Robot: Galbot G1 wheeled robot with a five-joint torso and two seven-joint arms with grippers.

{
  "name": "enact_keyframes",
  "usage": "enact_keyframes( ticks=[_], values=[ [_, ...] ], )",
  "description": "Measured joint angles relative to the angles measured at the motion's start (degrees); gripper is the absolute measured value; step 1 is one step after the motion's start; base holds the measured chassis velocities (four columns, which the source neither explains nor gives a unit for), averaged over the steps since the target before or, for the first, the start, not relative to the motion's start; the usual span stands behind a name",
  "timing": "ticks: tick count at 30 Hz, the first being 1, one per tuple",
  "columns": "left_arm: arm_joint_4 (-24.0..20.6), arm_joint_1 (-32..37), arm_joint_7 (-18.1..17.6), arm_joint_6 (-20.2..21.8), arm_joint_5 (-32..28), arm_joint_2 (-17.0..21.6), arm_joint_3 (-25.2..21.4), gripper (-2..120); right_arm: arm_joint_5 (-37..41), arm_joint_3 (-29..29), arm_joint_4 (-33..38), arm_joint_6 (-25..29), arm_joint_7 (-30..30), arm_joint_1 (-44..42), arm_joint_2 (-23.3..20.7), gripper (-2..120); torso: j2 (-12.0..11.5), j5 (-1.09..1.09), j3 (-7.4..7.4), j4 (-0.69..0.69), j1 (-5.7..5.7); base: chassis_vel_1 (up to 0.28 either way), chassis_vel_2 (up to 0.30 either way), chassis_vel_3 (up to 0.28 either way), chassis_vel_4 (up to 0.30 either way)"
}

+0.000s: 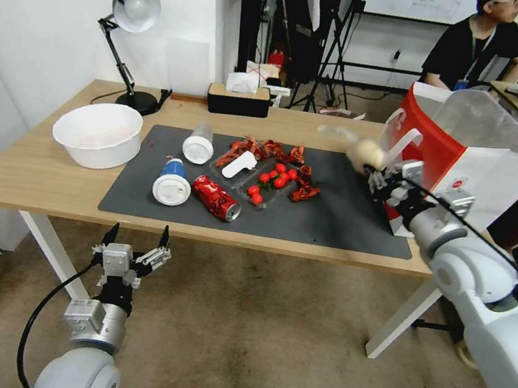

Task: Pick up the trash from the table and place it into the takeout bag.

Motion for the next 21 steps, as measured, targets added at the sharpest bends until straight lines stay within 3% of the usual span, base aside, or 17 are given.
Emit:
enact_keyframes(
  ticks=[2,7,18,21],
  values=[
    [0.0,0.1,0.0,0.0,0.0,0.0,0.0,100,0.7,1.1,-0.4,4.1,2.3,1.8,-0.1,7,0.0,0.00,0.00,0.01,0.00,0.000,0.000,0.000,0.000],
    [0.0,0.1,-0.1,0.0,0.0,-0.2,0.2,100,4.4,1.7,-1.9,6.3,10.1,5.3,-0.5,7,0.0,-0.01,0.00,0.01,0.01,0.000,0.000,0.000,0.000],
    [0.0,0.3,-0.1,-0.2,0.0,-0.2,0.2,100,6.0,2.8,-3.5,2.5,17.6,7.3,-1.4,7,0.0,0.01,0.00,0.00,0.02,0.000,0.000,0.000,0.000],
    [0.0,0.3,-0.1,-0.2,0.0,-0.2,0.0,100,6.5,3.2,-3.6,0.6,20.0,7.3,-1.9,21,0.0,0.00,0.00,0.00,0.01,0.000,0.000,0.000,0.000]
  ],
)
